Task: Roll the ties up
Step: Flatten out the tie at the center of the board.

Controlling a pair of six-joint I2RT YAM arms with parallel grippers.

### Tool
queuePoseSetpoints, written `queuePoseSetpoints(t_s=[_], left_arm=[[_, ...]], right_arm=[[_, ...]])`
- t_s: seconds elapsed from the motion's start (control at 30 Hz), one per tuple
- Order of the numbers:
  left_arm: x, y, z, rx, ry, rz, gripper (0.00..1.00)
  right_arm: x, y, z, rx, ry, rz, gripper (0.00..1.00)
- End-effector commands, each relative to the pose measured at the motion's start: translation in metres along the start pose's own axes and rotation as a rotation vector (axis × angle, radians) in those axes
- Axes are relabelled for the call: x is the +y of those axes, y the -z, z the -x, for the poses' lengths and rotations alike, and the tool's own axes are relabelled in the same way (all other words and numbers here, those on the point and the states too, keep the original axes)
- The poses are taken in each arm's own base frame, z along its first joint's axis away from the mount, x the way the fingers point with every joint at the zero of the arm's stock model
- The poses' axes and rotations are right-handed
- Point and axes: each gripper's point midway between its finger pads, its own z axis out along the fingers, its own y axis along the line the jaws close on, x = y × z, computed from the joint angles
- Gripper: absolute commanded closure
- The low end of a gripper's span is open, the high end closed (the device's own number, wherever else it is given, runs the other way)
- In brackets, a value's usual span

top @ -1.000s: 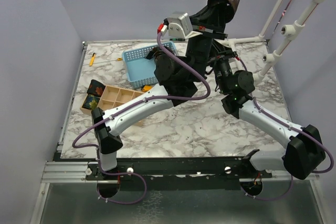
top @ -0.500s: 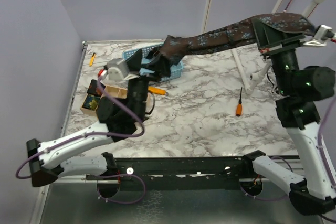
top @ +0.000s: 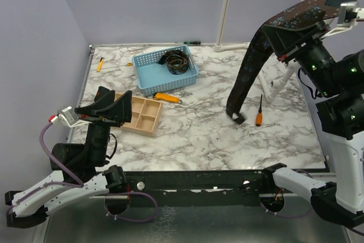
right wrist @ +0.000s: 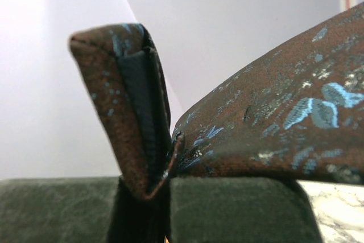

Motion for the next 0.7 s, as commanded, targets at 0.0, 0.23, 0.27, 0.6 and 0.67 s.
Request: queuePoseSetpoints(t_s=[0.0,0.23,0.27,0.6,0.67], left_arm=[[0.019,0.013,-0.039,0.105,0.023,0.056,0.01],[0.016,0.018,-0.112,0.284,0.076,0.073,0.01],[0.013,0.02,-0.124,0.316,0.079,0.057,0.01],[-0.018,0.036,-0.16,0.328,0.197,-0.196,0.01],[-0.018,0.036,-0.158,0.318,0.173,-0.203,0.01]], right_arm=[[0.021,0.0,-0.025,0.135,-0.05,0.124,1.0],[0.007,0.007,-0.071,0.271,-0.073,0.101,1.0],[0.007,0.009,-0.073,0.278,-0.074,0.104,1.0],[0.031,0.012,-0.054,0.252,-0.061,0.183,1.0],[0.035,0.012,-0.052,0.244,-0.082,0.203,1.0]])
